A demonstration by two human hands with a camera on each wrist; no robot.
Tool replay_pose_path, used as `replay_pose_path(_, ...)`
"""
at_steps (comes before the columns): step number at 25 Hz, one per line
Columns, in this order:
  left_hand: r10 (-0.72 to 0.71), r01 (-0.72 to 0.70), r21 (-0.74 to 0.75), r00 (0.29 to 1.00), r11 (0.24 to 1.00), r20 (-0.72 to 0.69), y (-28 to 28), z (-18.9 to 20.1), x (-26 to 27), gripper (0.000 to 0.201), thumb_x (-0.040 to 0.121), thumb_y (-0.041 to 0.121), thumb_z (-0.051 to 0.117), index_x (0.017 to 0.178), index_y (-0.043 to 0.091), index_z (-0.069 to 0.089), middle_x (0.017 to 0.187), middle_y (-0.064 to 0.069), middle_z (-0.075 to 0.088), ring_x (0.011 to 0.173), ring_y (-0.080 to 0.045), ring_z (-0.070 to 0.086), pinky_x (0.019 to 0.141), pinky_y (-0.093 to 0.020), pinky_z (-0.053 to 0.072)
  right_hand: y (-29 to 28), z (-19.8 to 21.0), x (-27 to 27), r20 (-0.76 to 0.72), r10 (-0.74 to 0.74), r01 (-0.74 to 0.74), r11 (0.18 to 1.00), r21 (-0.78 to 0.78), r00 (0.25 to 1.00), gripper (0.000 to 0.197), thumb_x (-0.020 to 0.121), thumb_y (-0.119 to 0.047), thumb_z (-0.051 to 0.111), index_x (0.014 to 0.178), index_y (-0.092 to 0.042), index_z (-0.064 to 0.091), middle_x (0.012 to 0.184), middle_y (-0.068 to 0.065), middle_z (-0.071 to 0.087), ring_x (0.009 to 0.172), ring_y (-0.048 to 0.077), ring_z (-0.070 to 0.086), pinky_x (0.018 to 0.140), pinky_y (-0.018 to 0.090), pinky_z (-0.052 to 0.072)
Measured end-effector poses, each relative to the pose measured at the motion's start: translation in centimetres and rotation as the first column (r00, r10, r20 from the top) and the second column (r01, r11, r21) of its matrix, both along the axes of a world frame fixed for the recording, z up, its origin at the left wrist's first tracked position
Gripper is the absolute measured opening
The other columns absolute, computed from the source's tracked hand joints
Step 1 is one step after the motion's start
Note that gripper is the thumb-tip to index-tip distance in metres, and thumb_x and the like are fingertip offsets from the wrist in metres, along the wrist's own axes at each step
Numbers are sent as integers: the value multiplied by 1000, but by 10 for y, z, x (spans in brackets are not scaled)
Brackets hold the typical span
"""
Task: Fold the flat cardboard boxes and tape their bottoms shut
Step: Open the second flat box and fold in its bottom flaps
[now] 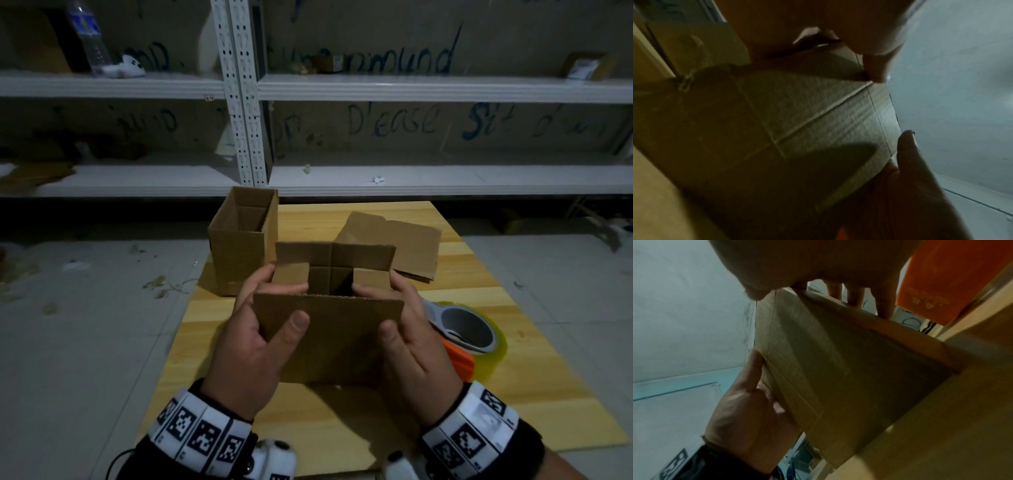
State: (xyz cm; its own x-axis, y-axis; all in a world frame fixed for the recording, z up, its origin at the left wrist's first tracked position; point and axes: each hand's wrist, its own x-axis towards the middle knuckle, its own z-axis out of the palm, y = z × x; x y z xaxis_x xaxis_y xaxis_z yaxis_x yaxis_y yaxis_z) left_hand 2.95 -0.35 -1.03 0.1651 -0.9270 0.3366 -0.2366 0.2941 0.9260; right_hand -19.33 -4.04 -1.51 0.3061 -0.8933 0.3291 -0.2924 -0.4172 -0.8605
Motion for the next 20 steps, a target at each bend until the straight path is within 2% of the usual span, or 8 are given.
replay_pose_path(3, -12, 19, 68, 995, 998, -102, 1, 1, -3, 72, 68, 99, 47, 115, 51, 72, 155, 23, 47, 123, 0, 62, 79, -34, 66, 1, 4, -1, -33, -20, 20, 1000, 9, 999, 57, 79, -96, 18, 121, -78, 53, 140, -63, 12, 127, -38, 20, 96, 11, 23)
replay_pose_path(5, 13, 2, 96, 989, 995, -149, 1, 4, -6, 75, 73, 94, 44, 131, 51, 62, 130, 22, 69, 111, -2, 69, 80, -32, 64, -1, 9, 0, -4, -14, 14, 999, 31, 1000, 47, 85, -90, 23, 116, -78, 55, 145, -54, 23, 130, -32, 27, 99, 13, 27)
replay_pose_path(6, 35, -18, 104, 987, 994, -158, -1, 5, -7, 73, 77, 88, 43, 136, 47, 57, 120, 23, 72, 105, 0, 70, 82, -32, 62, -2, 11, 1, 18, -16, 15, 999, 46, 1000, 39, 88, -83, 29, 115, -77, 57, 145, -49, 31, 130, -27, 33, 100, 17, 32)
replay_pose_path(8, 76, -63, 95, 988, 993, -133, -5, 7, -10, 53, 88, 69, 45, 134, 44, 56, 119, 17, 71, 101, 1, 70, 86, -37, 61, -5, 12, 3, 61, -43, 38, 995, 90, 997, 34, 88, -72, 40, 116, -70, 58, 136, -44, 45, 124, -20, 44, 99, 25, 41)
replay_pose_path(11, 98, -89, 62, 983, 994, -157, -6, 12, -15, 24, 101, 46, 54, 125, 48, 50, 113, 23, 70, 97, -2, 71, 74, -31, 61, -9, 12, 3, 197, -69, 34, 984, 174, 978, 51, 85, -59, 59, 133, -57, 45, 126, -38, 58, 116, -13, 58, 98, 32, 50)
replay_pose_path(14, 16, -1, 50, 955, 999, -295, -8, 14, -11, 55, 102, 16, 57, 131, 58, 37, 102, 30, 72, 95, -3, 74, 68, -20, 61, -12, 13, 1, 265, -45, -12, 978, 210, 963, 73, 88, -40, 62, 150, -55, 28, 123, -40, 61, 113, -20, 58, 98, 28, 47)
replay_pose_path(17, 10, 3, 56, 974, 998, -228, -10, 15, -8, 48, 105, 25, 57, 122, 68, 46, 106, 33, 69, 99, -4, 72, 72, -27, 62, -15, 14, 0, 203, -40, 2, 983, 184, 978, 61, 89, -40, 58, 142, -62, 36, 118, -48, 59, 112, -18, 59, 97, 31, 49)
replay_pose_path(20, 65, -64, 26, 995, 998, -69, -10, 14, -8, 23, 93, 39, 55, 97, 61, 52, 98, 28, 67, 85, -3, 68, 67, -30, 58, -14, 18, 0, 95, -69, 60, 994, 95, 993, 29, 87, -55, 52, 116, -58, 55, 116, -36, 63, 108, -7, 62, 91, 36, 54)
